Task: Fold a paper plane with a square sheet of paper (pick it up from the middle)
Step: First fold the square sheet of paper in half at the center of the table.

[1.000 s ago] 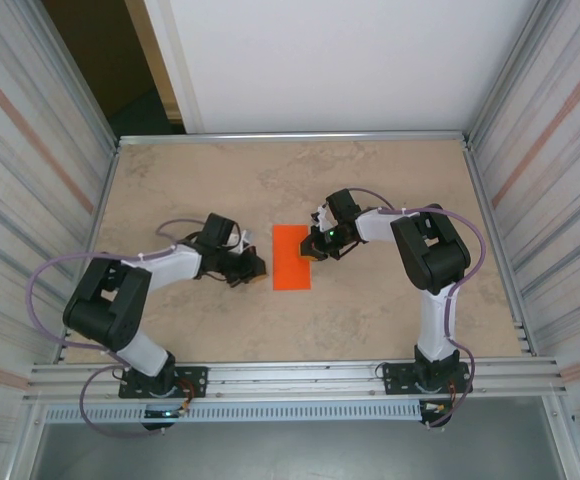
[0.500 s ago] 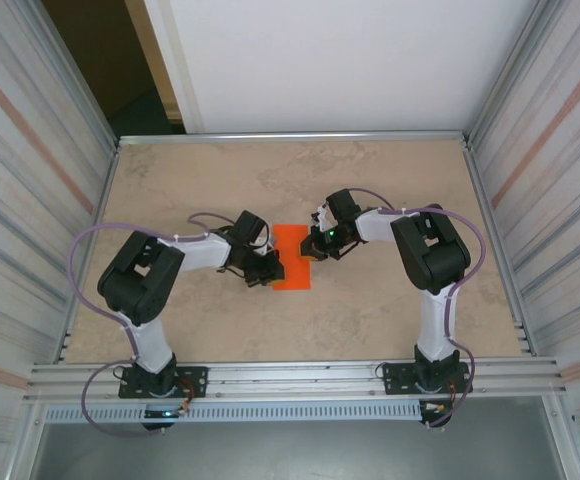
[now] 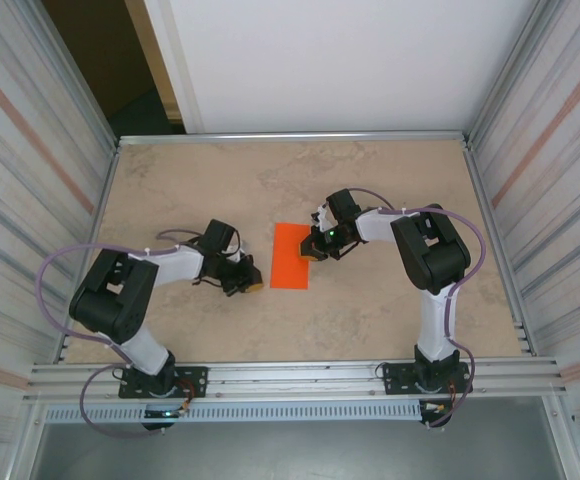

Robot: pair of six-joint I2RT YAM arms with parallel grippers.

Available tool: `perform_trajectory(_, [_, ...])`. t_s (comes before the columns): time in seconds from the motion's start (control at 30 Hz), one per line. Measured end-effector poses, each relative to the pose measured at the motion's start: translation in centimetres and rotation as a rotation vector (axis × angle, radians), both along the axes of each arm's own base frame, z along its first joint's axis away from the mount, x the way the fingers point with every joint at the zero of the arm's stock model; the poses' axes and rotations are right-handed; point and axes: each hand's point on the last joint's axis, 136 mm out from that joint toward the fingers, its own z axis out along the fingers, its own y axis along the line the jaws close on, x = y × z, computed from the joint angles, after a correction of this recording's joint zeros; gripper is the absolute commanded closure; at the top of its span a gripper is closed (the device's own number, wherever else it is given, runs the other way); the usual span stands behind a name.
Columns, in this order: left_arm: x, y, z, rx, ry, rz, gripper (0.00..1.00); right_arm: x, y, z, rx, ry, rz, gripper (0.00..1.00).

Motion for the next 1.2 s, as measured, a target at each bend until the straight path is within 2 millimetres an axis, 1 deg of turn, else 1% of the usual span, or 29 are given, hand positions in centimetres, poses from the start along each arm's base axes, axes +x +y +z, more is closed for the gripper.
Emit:
perform_trajectory(0.07, [0.1, -0.3, 0.4, -0.013, 0.001, 0.008, 1.0, 0.0, 0.0, 0.0, 0.0, -0.001, 0.0, 1.0])
perform_trajectory(0.17, [0.9, -1.3, 1.1, -0.036, -0.004, 0.006, 1.0, 0.0, 0.0, 0.0, 0.0, 0.0, 0.0, 1.0])
perform_trajectory(0.3, [3.7, -3.8, 2.0, -0.07, -0.04, -0.018, 1.0, 0.0, 0.0, 0.0, 0.0, 0.0, 0.0, 1.0])
perform_trajectory(0.4, [5.2, -5.0, 1.6, -0.076, -0.045, -0.025, 1.0, 0.0, 0.0, 0.0, 0.0, 0.0, 0.0, 1.0])
perform_trajectory(0.47, [5.3, -5.2, 0.8, -0.068, -0.026, -0.025, 1.0, 0.0, 0.0, 0.0, 0.0, 0.0, 0.0, 1.0])
perform_trajectory(0.57, [4.4, -4.7, -0.3, -0.041, 0.023, -0.021, 1.0, 0.0, 0.0, 0.0, 0.0, 0.0, 0.0, 1.0])
perform_trajectory(0.67, [3.7, -4.4, -0.5, -0.041, 0.031, -0.023, 1.0, 0.0, 0.0, 0.0, 0.0, 0.0, 0.0, 1.0])
perform_trajectory(0.83, [1.1, -3.0, -0.5, -0.021, 0.064, -0.027, 1.0, 0.0, 0.0, 0.0, 0.0, 0.0, 0.0, 1.0])
perform_trajectory(1.0, [-1.7, -1.3, -0.5, 0.039, 0.121, -0.063, 1.0, 0.0, 0.0, 0.0, 0.0, 0.0, 0.0, 1.0])
perform_trajectory(1.1, [-2.9, -0.4, -0.4, 0.083, 0.14, -0.09, 1.0, 0.0, 0.0, 0.0, 0.0, 0.0, 0.0, 1.0])
perform_trajectory(1.2, [-3.0, -0.1, 0.7, 0.092, 0.121, -0.102, 1.0, 0.0, 0.0, 0.0, 0.0, -0.001, 0.001, 1.0])
